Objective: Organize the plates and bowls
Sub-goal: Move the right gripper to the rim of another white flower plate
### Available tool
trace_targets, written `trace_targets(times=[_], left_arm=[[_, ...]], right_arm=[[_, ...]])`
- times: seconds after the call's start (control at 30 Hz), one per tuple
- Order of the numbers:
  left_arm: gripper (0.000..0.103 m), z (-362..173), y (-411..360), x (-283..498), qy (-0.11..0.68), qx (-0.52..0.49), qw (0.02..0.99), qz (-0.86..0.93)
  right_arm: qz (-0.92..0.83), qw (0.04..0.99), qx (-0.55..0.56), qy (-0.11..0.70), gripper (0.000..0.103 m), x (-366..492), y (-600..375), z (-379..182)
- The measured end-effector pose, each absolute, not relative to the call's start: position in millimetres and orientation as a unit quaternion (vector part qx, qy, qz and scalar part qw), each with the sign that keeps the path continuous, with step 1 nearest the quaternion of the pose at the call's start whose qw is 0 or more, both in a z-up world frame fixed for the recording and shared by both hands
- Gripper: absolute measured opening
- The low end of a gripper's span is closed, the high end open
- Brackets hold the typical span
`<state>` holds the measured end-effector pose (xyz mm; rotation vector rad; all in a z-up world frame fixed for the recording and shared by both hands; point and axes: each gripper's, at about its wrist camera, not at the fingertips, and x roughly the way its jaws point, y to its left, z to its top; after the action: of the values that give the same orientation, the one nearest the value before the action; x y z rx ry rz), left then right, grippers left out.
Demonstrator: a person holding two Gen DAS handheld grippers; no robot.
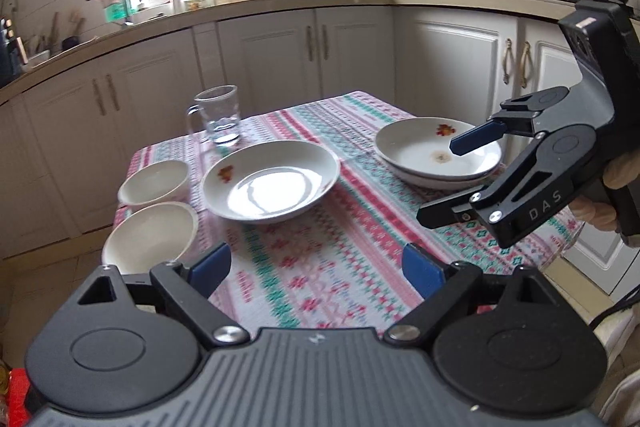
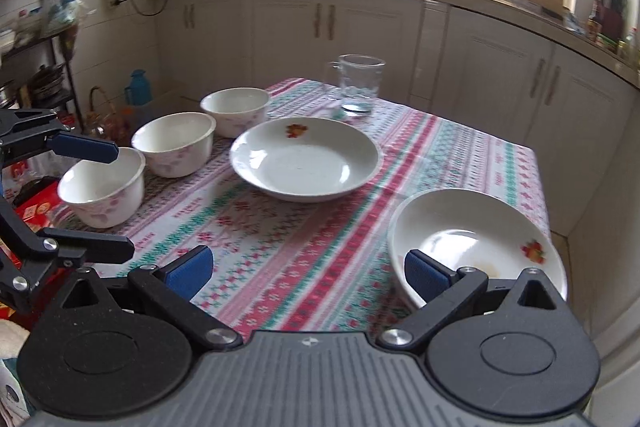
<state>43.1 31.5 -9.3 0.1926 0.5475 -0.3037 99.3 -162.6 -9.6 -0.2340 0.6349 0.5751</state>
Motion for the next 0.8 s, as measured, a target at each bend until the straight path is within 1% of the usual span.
trace_targets(times=[0.47, 0.63, 0.8], left_arm=[[0.092, -29, 119, 20, 0.282, 0.069, 0.953, -0.082], [0.092, -20, 121, 23, 0.262, 0.066, 0.957, -0.107], [0.093, -17, 98, 43, 0.253, 0.077, 0.954, -0.139]], right_arm=[[0.365, 0.865, -0.155, 0.307, 0.103, 103, -77, 0], [0.374, 0.861, -0.16, 0.306, 0.103, 109, -58, 0], [0.371, 0.861, -0.162, 0.308, 0.103, 119, -60, 0]])
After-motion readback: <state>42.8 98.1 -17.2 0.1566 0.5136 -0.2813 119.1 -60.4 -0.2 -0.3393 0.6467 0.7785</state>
